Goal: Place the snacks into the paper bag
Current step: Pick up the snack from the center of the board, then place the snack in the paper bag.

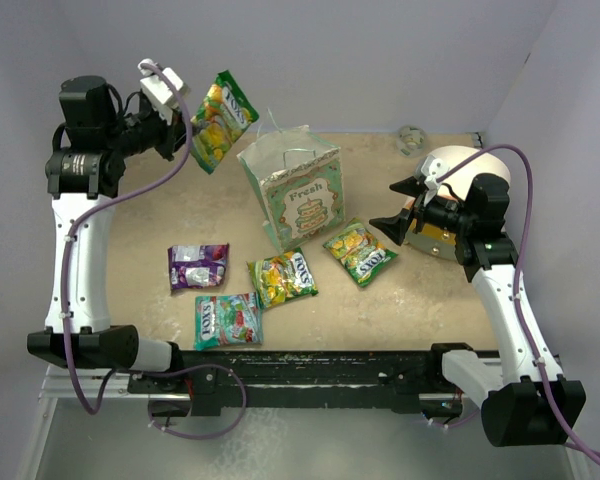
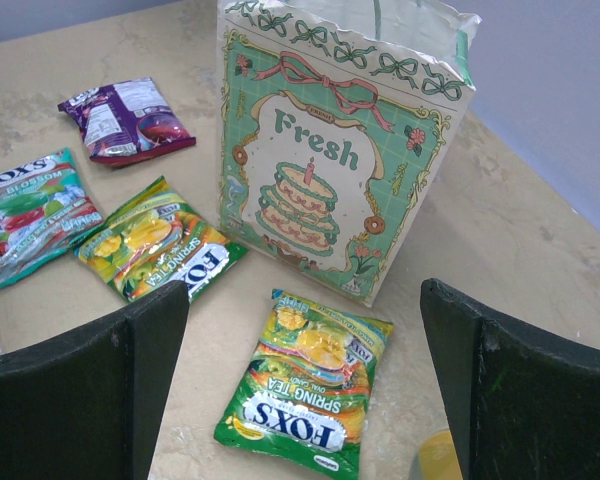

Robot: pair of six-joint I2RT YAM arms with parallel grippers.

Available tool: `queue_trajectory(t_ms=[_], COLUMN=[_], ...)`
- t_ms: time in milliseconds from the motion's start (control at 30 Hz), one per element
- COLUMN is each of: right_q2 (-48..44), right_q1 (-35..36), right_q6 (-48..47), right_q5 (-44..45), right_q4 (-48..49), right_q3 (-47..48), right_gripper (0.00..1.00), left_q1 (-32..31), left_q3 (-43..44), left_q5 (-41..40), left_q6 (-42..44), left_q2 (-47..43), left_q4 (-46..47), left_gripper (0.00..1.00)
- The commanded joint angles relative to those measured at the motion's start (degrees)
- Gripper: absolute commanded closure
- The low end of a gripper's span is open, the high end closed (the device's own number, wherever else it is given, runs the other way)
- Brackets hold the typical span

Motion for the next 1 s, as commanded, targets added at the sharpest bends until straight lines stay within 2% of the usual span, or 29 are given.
queue_trajectory(t_ms=[0,333,600,967], right_q2=[-1.1,-1.9,-2.0,-1.7], right_q1=[-0.2,-0.2,-0.2,-0.3], right_q6=[0.1,-0.8,-1.6,-2.1], right_q5=[0.6,0.9,1.9,2.8], right_q4=[2.3,0.7,-0.1,-0.2], right_q3=[0.0,1.3,1.7,1.5], right_gripper=[0.00,0.00,0.00,0.00], left_q1=[-3.4,-7.0,-9.6,-12.1], left_q3=[7.0,10.7,8.6,7.4], left_q5=[-0.2,-0.1,-1.4,-3.1], left_q6=[6.2,13.2,18.2,25.2], left_q2=[2.6,7.7,8.3,9.7], left_q4=[1.3,1.7,4.9,4.9], left_gripper=[1.00,1.00,1.00,1.00])
